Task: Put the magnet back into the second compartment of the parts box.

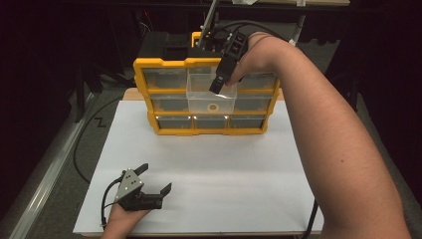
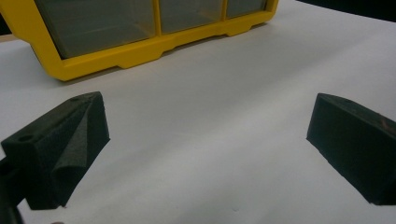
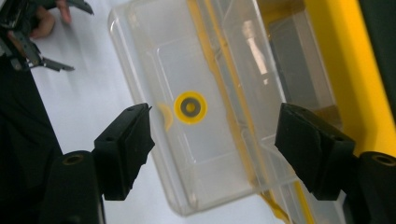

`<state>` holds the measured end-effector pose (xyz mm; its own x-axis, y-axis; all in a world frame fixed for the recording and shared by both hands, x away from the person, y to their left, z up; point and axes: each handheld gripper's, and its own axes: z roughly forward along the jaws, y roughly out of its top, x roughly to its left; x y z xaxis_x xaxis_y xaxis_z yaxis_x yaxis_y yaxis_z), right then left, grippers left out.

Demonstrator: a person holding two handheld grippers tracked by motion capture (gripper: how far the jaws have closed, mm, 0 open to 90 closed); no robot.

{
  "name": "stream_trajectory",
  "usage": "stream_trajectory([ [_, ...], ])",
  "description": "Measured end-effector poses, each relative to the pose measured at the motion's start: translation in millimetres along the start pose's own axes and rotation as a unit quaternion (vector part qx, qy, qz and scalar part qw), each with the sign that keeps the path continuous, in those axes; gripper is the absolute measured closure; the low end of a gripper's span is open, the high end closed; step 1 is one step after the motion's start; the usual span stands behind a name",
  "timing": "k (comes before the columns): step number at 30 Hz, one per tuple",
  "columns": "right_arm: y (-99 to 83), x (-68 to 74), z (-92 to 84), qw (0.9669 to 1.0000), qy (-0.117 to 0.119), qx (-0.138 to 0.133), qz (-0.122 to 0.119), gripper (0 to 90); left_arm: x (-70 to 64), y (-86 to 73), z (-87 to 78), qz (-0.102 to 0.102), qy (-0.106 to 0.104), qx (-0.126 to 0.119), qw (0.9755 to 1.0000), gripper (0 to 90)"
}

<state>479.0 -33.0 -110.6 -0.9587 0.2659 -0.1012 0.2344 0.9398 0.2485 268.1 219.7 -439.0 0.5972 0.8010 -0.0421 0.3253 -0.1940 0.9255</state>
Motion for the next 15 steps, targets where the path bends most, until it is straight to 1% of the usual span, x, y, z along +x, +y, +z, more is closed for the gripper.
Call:
stream_trajectory([
  [2, -4.8, 1.7, -2.2, 1.0, -0.002, -0.003, 0.005, 27.6, -0.3, 0.1, 0.0, 0.001, 0.0, 0.0, 1.0, 0.3],
  [7, -15.3, 6.9, -5.6, 1.0, -0.005, -0.006, 0.006, 26.6, -0.1, 0.0, 0.1, 0.002, 0.0, 0.0, 1.0, 0.3],
  [10, -22.9, 10.5, -7.9, 1.0, -0.006, -0.002, 0.006, 25.4, 0.2, 0.0, 0.4, 0.002, 0.001, 0.0, 1.0, 0.3],
  [12, -32.1, 13.9, -11.4, 0.9999, -0.007, -0.006, 0.01, 25.1, 0.2, 0.0, 0.5, 0.002, 0.001, 0.0, 1.0, 0.3],
  [13, -32.1, 13.9, -11.4, 0.9999, -0.007, -0.006, 0.01, 25.1, 0.2, 0.0, 0.6, 0.002, 0.001, 0.0, 1.0, 0.3],
  [15, -38.1, 15.5, -12.9, 0.9999, -0.01, -0.006, 0.011, 24.4, -0.1, -0.1, 0.9, 0.004, 0.002, -0.001, 1.0, 0.3],
])
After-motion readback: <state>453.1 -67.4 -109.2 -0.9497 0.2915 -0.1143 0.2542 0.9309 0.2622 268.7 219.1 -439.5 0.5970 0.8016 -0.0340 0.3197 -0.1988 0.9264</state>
